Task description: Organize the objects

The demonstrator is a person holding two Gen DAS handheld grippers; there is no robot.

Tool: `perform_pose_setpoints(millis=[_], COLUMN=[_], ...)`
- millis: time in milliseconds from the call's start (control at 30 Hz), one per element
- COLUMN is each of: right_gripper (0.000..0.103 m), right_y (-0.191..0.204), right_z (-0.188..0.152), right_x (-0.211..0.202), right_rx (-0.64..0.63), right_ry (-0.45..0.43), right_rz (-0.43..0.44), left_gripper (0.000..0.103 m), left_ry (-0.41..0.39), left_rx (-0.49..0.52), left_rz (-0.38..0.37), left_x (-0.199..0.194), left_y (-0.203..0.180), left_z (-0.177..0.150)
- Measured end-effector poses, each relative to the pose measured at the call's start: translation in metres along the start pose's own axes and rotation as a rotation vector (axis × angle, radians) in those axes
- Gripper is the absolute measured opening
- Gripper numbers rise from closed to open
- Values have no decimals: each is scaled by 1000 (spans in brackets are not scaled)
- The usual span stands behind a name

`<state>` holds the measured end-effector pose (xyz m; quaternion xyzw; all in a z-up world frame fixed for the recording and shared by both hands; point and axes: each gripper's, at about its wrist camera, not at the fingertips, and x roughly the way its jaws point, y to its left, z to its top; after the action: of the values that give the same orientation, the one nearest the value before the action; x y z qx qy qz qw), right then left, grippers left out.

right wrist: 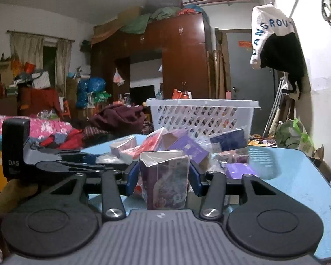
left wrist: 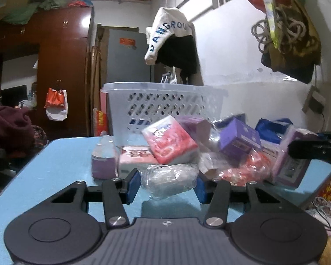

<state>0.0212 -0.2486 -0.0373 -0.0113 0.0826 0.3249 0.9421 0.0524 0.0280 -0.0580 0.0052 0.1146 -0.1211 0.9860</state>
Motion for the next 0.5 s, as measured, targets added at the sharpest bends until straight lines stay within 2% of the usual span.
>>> perform_pose_setpoints(millis=[233, 400, 500], right_gripper=[51, 51, 52], right_y=[-27, -48, -60], right_z=[28, 54, 77], right_x=[-11, 2, 19], right_rx=[141, 156, 158], right_ry=[-55, -67, -79], right_rz=[85, 66, 64], left_gripper=[54, 54, 54], left_ry=[-28, -42, -62], left_rx=[-56, -81, -83], left_rz=[-9, -38, -62], left_x=[-4, -1, 9], left_y=[13, 22, 28], left_z=[11, 31, 57])
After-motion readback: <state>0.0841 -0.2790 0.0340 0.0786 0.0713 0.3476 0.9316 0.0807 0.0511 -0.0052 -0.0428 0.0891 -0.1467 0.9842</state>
